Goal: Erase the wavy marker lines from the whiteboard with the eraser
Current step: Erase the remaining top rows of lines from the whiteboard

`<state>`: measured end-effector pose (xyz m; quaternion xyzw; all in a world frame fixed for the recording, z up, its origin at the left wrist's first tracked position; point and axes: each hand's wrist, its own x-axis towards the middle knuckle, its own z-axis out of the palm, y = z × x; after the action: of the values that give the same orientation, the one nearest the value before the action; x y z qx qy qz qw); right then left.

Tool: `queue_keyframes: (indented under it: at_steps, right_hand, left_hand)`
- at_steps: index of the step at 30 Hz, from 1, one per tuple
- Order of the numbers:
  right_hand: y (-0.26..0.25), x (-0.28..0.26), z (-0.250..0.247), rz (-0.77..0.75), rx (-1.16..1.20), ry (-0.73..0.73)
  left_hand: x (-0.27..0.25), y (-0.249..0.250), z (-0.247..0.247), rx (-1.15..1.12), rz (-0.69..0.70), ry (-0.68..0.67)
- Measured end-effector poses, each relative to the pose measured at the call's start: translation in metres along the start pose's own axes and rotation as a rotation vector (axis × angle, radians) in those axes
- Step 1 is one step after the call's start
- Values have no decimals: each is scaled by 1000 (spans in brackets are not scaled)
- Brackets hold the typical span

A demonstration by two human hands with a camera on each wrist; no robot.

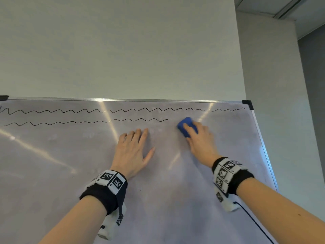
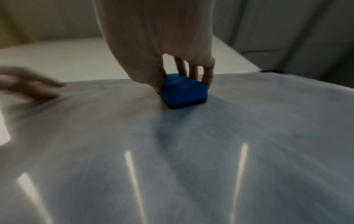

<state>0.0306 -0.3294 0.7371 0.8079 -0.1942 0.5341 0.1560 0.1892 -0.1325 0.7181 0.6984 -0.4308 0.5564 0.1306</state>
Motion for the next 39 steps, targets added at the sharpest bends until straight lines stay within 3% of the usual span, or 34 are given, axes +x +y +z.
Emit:
queue_keyframes:
  at_steps: [3, 5, 10, 14, 16, 18, 20, 22, 27, 31, 36, 39]
  right_hand:
    - [22, 0, -8, 336, 55, 13]
    - [2, 6, -7, 408, 34, 31]
    - [-78, 5, 13, 87, 2, -1]
    - [-60, -14, 7, -105, 18, -60]
    - [-29, -15, 0, -53, 19, -62]
    - [-5, -8, -8, 149, 56, -20]
    - [-5, 4, -10, 305, 74, 20]
    - [-31, 16, -6, 334, 54, 25]
    - [-99, 0, 18, 30, 34, -21]
    - [-67, -20, 11, -199, 14, -32]
    - [-33, 26, -6, 245, 2, 3]
    - [-79, 37, 0, 224, 2, 10]
  left_hand:
    - [0, 0, 0, -9, 2, -6]
    - [0, 0, 1, -29, -1, 5]
    - [-1, 0, 3, -54, -4, 75]
    - [-6, -7, -4, -97, -20, 87]
    - [-17, -21, -5, -89, -70, 59]
    - [-30, -40, -5, -71, -148, 22]
    - [-39, -55, -3, -54, -182, -5]
    - [-41, -59, 0, -25, -169, -8]
    - [-28, -52, -1, 18, -206, 37]
    - [-32, -63, -9, 38, -119, 23]
    - [-30, -68, -11, 10, -108, 20]
    - [-32, -66, -8, 6, -105, 23]
